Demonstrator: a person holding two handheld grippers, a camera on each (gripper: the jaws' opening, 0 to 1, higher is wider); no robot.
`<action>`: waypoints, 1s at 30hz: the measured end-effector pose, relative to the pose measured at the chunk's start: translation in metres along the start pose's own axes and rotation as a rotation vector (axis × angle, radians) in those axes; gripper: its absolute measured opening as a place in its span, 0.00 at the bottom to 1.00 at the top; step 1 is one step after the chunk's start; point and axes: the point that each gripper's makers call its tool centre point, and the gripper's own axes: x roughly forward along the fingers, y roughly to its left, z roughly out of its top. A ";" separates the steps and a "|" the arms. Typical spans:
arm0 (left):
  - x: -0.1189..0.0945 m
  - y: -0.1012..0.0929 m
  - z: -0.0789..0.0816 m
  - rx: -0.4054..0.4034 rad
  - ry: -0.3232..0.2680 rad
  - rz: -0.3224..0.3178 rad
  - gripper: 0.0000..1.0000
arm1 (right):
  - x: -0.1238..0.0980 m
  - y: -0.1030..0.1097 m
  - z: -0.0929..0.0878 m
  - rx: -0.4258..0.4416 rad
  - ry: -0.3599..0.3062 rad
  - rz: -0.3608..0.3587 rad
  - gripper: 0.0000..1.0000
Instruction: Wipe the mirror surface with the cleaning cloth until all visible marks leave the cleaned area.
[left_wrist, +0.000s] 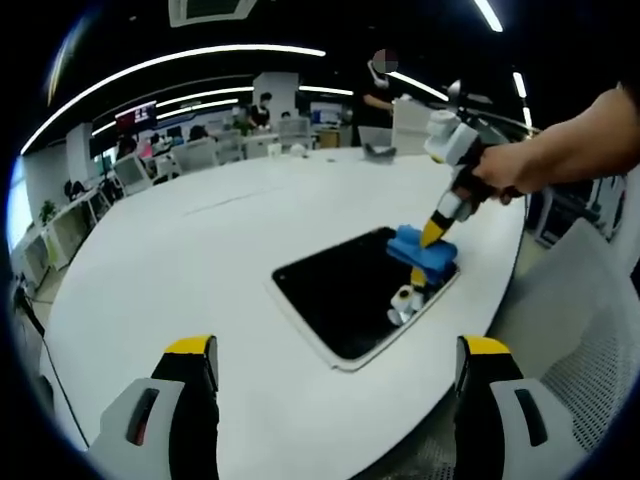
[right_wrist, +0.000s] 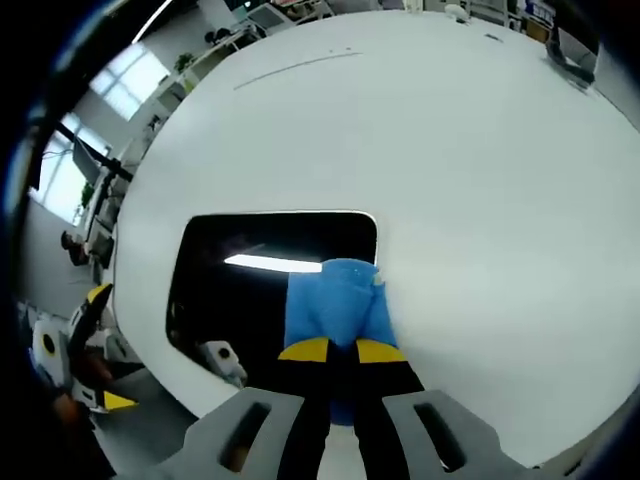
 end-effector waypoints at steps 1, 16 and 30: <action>0.001 -0.002 -0.001 -0.018 0.005 -0.010 0.99 | -0.001 0.000 -0.003 0.001 0.001 -0.002 0.02; 0.003 -0.009 -0.002 0.002 0.020 -0.040 0.99 | -0.006 0.005 -0.024 0.023 -0.032 -0.016 0.02; 0.004 -0.019 -0.003 0.022 0.027 -0.080 0.99 | -0.008 0.006 -0.024 0.058 -0.087 -0.025 0.02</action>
